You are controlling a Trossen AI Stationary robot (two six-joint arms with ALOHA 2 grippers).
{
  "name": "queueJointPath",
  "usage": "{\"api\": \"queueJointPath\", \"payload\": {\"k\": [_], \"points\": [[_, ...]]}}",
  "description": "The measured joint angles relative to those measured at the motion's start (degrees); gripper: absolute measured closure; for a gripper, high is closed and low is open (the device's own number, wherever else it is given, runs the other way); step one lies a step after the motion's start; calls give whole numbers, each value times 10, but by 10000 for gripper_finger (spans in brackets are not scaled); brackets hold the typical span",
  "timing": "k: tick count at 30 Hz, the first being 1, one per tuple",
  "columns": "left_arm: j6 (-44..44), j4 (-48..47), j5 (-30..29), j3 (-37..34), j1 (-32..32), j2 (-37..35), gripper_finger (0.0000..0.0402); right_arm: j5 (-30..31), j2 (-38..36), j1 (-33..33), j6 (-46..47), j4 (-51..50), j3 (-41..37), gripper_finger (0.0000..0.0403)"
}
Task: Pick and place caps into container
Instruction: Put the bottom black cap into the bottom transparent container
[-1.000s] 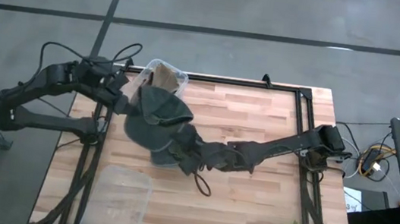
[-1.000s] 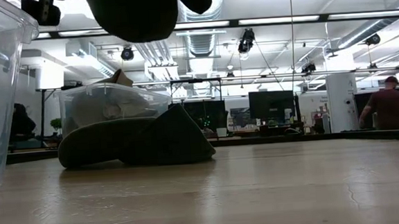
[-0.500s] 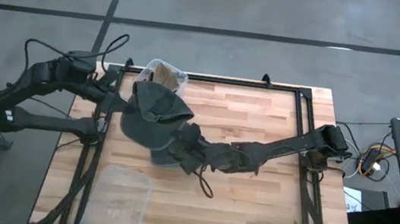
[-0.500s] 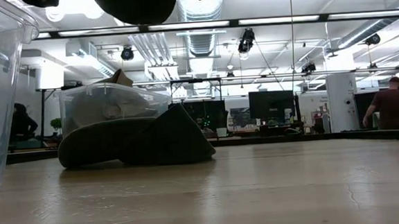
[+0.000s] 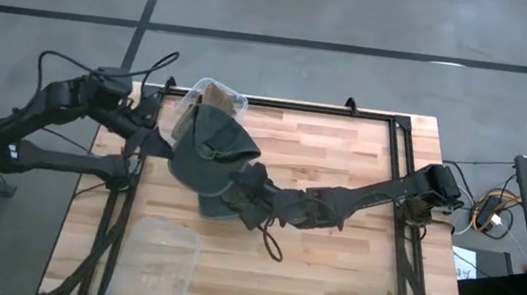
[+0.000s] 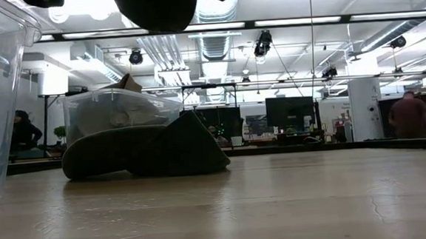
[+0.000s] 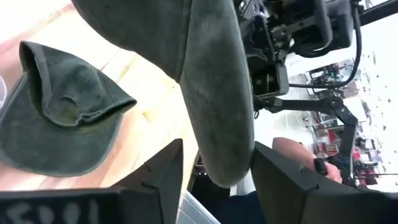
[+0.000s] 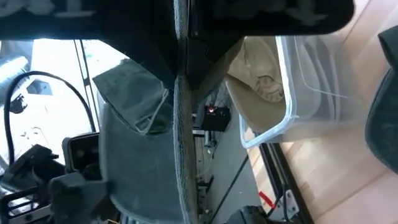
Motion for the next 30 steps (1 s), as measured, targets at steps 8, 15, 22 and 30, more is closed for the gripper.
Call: {"api": "queueJointPath", "payload": {"k": [8,15,22,30], "points": [[13,-3,5,22,0,-9,216,-6,0,7,-4,0,0,394],[51,-15,-32,95,0,-7,218,-78,0,30,0,0,0,394],[90,-14,-169,189,0,-8,218,-171,0,48,67,-10,1,394],[102,-17,-223,220,0,-13,218,-279,0,62,129,4,1,393]]}}
